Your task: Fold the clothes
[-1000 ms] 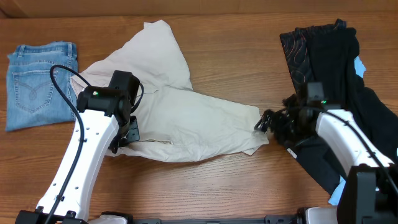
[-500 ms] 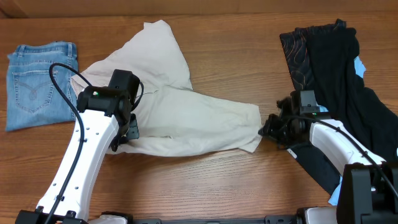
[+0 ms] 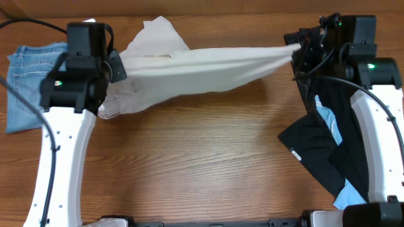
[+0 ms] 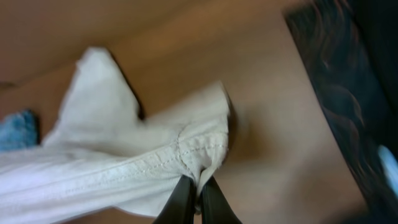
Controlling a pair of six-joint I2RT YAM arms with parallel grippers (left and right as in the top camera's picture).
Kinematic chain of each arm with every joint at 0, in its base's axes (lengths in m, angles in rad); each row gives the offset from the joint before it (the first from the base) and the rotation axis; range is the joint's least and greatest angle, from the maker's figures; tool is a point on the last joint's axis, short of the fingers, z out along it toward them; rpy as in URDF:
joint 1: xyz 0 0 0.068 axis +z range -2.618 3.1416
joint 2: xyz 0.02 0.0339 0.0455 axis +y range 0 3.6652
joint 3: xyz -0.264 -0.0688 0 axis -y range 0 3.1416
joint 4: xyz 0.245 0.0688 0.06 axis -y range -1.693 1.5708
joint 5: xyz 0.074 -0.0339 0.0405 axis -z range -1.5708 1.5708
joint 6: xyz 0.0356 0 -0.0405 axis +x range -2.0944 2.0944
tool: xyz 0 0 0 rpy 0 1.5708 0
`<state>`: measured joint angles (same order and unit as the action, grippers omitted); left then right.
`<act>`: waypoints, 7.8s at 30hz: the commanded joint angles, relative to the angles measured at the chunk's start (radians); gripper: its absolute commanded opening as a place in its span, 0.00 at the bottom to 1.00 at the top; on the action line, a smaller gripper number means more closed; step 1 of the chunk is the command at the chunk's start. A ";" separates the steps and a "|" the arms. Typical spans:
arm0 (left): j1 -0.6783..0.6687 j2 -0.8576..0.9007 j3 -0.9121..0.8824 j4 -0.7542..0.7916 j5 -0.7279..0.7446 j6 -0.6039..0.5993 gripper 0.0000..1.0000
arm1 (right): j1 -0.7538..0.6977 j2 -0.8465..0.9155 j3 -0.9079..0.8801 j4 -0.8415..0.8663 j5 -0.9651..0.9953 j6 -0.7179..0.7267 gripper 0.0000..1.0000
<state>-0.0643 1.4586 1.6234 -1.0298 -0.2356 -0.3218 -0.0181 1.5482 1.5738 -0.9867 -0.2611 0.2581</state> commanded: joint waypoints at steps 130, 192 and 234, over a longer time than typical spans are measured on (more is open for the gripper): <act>0.109 0.589 -0.332 -0.155 0.118 -0.149 1.00 | 0.154 0.104 -0.467 0.301 -0.031 -0.202 0.91; -0.185 0.223 -0.744 -0.144 0.240 -0.210 0.93 | 0.163 0.104 -0.467 0.544 -0.277 -0.259 0.90; -0.183 0.065 -0.502 0.148 0.005 -0.243 1.00 | 0.492 0.551 -0.466 1.254 -0.354 0.117 0.04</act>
<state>-0.2489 1.5112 1.1118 -0.9123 -0.1879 -0.5488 0.4805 2.1006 1.1030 0.2611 -0.6128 0.3733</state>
